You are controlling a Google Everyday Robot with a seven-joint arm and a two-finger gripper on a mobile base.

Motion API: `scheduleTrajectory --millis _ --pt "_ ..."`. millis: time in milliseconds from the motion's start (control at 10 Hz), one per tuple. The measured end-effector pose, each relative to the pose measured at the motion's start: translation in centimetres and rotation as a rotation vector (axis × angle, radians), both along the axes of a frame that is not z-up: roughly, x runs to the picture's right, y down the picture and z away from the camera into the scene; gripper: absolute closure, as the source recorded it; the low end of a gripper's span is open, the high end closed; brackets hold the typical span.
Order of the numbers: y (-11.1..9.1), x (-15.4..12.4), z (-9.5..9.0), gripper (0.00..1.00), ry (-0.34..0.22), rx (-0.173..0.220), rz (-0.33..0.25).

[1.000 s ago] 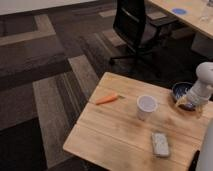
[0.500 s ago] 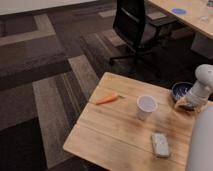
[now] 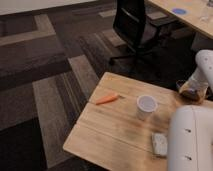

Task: Push the ceramic bowl across the table

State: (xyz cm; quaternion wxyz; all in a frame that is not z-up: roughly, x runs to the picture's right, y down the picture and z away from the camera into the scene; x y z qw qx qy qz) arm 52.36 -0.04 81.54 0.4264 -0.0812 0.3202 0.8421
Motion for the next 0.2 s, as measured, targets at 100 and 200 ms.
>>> scheduleTrajectory --millis 100,200 --pt "-0.74 -0.2 -0.48 0.35 0.002 0.005 -0.006" --pt "-0.48 0.05 -0.54 0.35 0.005 0.003 -0.003"
